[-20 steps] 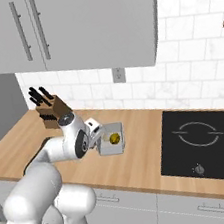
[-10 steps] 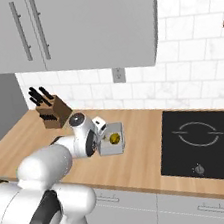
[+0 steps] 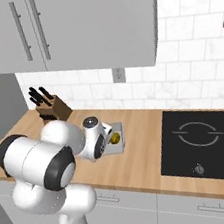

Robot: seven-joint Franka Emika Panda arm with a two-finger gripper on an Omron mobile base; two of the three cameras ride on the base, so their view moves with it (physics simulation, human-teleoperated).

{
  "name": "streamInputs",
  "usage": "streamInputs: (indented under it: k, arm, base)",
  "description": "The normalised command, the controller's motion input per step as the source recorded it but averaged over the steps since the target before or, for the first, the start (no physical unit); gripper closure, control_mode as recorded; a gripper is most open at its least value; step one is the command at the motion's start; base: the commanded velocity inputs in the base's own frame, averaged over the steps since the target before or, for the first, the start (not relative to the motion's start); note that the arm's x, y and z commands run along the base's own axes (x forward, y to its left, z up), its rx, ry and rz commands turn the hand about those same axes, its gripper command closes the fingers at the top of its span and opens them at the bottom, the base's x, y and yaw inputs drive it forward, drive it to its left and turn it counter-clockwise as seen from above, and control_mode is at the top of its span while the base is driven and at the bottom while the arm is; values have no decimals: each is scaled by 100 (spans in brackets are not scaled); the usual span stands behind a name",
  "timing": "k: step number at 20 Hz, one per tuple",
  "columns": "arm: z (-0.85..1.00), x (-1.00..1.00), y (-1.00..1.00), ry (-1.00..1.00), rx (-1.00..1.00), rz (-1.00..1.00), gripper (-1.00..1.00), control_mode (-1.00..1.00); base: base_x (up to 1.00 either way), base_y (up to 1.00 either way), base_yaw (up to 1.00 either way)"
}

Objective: Take the meat container that has the fish and place it on the second highest rack of the freezer. Then take the vegetable container that has the garlic and lemon and place it on the highest rack of the freezer.

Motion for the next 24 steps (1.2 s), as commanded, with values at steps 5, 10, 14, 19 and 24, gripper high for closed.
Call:
streamInputs:
  k: [5, 10, 14, 19, 24]
  arm:
    - [-91, 13, 6, 25, -6, 18, 100, -100]
    - [-41, -18, 19, 6, -3, 11, 100, -100]
    - [22, -76, 3, -17, 0, 4, 100, -100]
    - [71, -66, 2, -18, 0, 2, 100, -100]
    - [40, -55, 29, 3, -1, 6, 100, -100]
  base:
    - [0, 0, 0]
    - [0, 0, 0]
    - [0, 0, 0]
    - [0, 0, 0]
    - [0, 0, 0]
